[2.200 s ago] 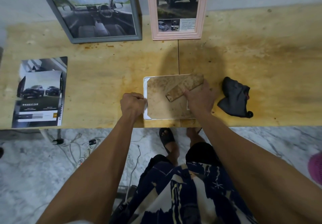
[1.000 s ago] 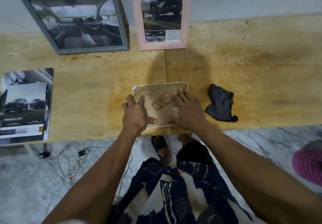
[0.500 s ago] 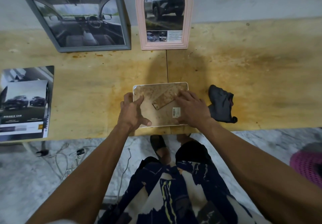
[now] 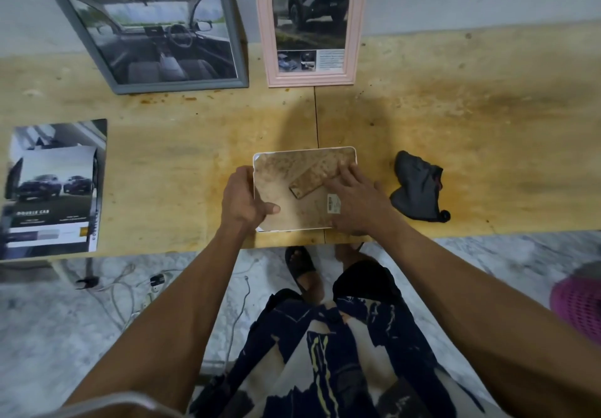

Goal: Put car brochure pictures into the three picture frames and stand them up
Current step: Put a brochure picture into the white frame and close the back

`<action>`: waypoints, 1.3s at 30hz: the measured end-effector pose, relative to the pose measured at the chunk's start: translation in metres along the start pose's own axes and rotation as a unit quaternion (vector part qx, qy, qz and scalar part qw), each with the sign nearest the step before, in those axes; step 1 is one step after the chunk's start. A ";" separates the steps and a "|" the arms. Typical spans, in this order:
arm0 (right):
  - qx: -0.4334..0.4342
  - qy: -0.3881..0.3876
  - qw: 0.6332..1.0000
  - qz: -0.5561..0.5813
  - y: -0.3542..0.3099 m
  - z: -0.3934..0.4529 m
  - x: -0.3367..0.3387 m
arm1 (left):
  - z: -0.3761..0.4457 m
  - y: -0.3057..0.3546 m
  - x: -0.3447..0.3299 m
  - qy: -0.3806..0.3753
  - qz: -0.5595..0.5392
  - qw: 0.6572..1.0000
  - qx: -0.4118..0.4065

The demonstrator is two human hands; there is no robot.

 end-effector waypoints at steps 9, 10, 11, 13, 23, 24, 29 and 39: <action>-0.004 -0.032 0.999 0.026 -0.003 0.003 0.001 | -0.007 0.011 -0.001 -0.037 0.002 0.992 0.122; 0.002 -0.032 0.998 0.046 -0.003 0.003 0.001 | -0.011 0.011 -0.002 -0.028 -0.014 0.990 0.135; 0.008 -0.026 0.997 0.076 -0.003 0.003 0.002 | -0.015 0.012 -0.002 -0.018 -0.032 0.990 0.140; 0.014 -0.011 0.990 0.140 -0.001 0.002 0.005 | -0.021 0.011 -0.002 -0.004 -0.081 0.986 0.143; 0.158 0.090 0.976 0.120 -0.028 -0.032 0.036 | -0.018 0.035 0.055 0.020 -0.148 0.976 0.158; 0.198 0.118 0.966 0.117 -0.035 -0.037 0.043 | -0.016 0.039 0.062 0.014 -0.148 0.976 0.159; 0.222 0.192 0.947 0.130 -0.052 -0.048 0.067 | -0.008 0.057 0.093 0.020 -0.204 0.967 0.153; 0.098 0.397 0.835 0.369 -0.036 -0.036 0.139 | -0.005 0.087 0.093 0.004 -0.283 0.957 0.057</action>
Point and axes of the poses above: each hand's wrist, its own z-axis towards the middle knuckle, its own x-axis out of the back of the hand, y = z × x, the point moved 6 cm from there along z, towards the middle knuckle, and after that the axes turned 10 degrees about z, right-handed, at the moved point
